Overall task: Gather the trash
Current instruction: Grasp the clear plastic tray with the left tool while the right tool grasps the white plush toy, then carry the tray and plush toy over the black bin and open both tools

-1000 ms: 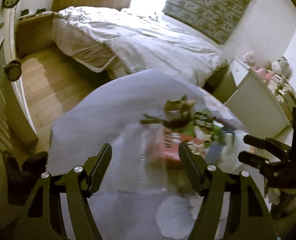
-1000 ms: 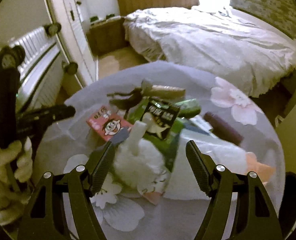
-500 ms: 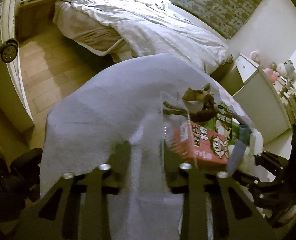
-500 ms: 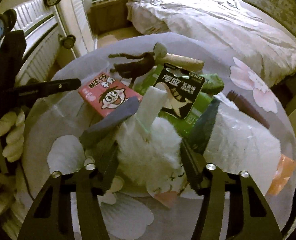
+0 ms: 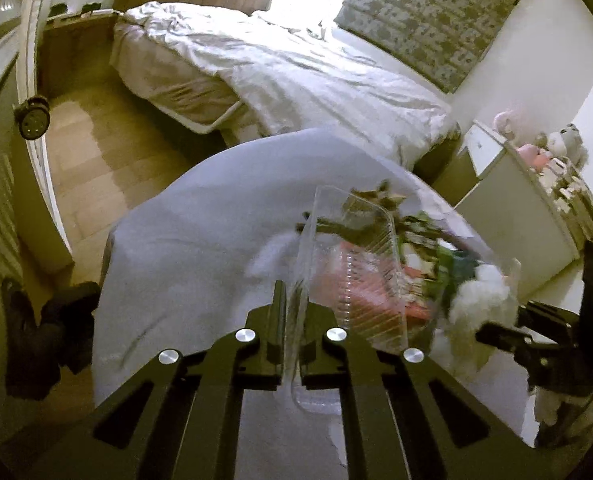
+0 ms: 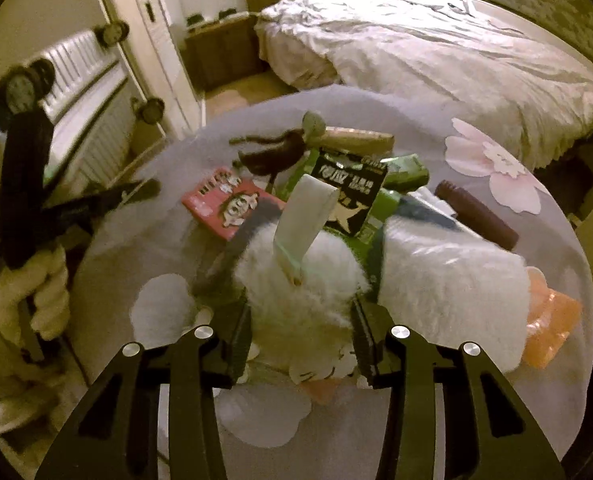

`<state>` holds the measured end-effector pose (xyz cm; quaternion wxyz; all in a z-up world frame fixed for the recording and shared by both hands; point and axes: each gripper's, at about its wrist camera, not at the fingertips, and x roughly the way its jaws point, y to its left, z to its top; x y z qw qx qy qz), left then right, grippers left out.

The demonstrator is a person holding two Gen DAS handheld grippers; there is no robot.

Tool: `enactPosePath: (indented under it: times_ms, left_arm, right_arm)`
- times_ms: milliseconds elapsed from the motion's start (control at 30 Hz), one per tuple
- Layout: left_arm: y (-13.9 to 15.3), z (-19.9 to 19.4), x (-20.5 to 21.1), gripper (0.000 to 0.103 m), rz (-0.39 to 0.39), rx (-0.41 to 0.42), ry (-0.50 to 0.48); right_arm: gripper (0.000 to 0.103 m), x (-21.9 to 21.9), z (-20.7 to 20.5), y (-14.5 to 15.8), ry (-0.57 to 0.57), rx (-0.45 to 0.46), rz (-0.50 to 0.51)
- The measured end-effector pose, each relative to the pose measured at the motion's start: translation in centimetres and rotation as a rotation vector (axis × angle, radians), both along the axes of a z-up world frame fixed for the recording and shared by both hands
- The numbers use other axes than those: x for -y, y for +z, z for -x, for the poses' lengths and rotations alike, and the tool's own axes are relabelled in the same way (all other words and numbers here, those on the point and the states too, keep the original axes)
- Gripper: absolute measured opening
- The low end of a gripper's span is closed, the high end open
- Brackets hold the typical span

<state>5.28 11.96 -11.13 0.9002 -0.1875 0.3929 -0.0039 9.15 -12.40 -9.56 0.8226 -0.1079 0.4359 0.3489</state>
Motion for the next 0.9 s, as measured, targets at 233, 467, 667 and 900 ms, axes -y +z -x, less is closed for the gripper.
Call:
enactPosePath:
  times_ms: [233,467,667,900]
  left_arm:
    - [3.7,0.7,3.7,0.006,0.006,0.072,-0.069]
    - [6.7,-1.7,9.7,0.006,-0.009,0.125,-0.19]
    - [8.3,-3.7,14.9,0.006,-0.025,0.152,-0.297]
    - [8.4,-5.7,20.3,0.006,-0.02,0.161,-0.389]
  right_arm:
    - [0.043,3.4,1.0,3.7,-0.012,0.037,-0.061]
    - [0.043,9.2,0.9,7.3,-0.104,0.099,-0.111]
    - [0.043,14.5,0.0,8.9,-0.193,0.121,-0.134]
    - [0.043,20.6,-0.7,9.3,-0.296,0.113,-0.16]
